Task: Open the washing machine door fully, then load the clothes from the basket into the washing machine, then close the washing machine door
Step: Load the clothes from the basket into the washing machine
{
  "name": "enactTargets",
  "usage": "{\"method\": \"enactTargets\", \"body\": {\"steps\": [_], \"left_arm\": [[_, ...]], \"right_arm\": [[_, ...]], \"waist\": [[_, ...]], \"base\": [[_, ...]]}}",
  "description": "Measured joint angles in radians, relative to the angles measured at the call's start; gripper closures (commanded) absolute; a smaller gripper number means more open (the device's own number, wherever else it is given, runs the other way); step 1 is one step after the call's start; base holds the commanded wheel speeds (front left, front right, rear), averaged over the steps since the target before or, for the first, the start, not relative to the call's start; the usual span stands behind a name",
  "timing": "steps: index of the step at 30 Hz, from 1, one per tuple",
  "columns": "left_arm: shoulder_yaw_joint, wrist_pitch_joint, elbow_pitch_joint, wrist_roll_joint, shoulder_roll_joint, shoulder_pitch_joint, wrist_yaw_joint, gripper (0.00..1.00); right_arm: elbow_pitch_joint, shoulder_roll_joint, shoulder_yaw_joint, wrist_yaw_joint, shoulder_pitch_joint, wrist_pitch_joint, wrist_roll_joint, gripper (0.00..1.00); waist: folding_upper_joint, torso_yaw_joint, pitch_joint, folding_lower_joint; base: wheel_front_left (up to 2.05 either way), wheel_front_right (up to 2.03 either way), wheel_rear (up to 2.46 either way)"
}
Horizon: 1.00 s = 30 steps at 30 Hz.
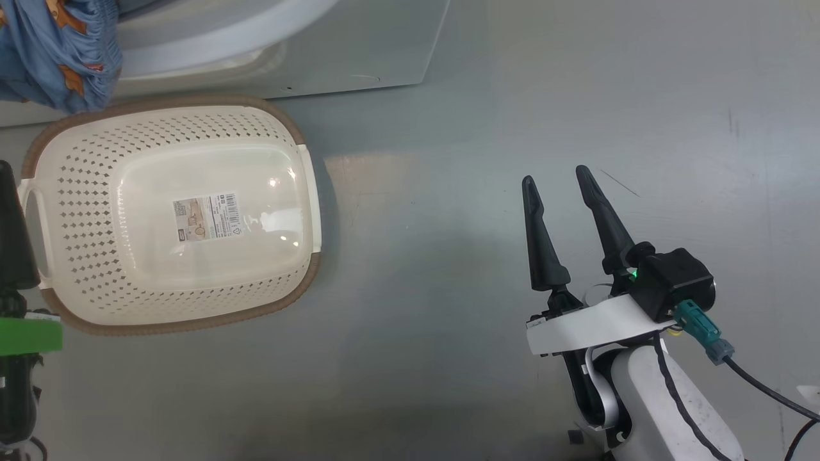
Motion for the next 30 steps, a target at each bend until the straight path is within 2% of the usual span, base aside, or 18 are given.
{"method": "enactTargets", "body": {"steps": [30], "left_arm": [[0.005,0.000,0.013,0.035,-0.020,0.118,0.000,0.00]], "right_arm": [[0.004,-0.001,0.002,0.000,0.000,0.000,0.000,0.00]], "waist": [[0.0000,-0.003,-0.016,0.0000]], "base": [[0.00,0.00,0.00]]}}
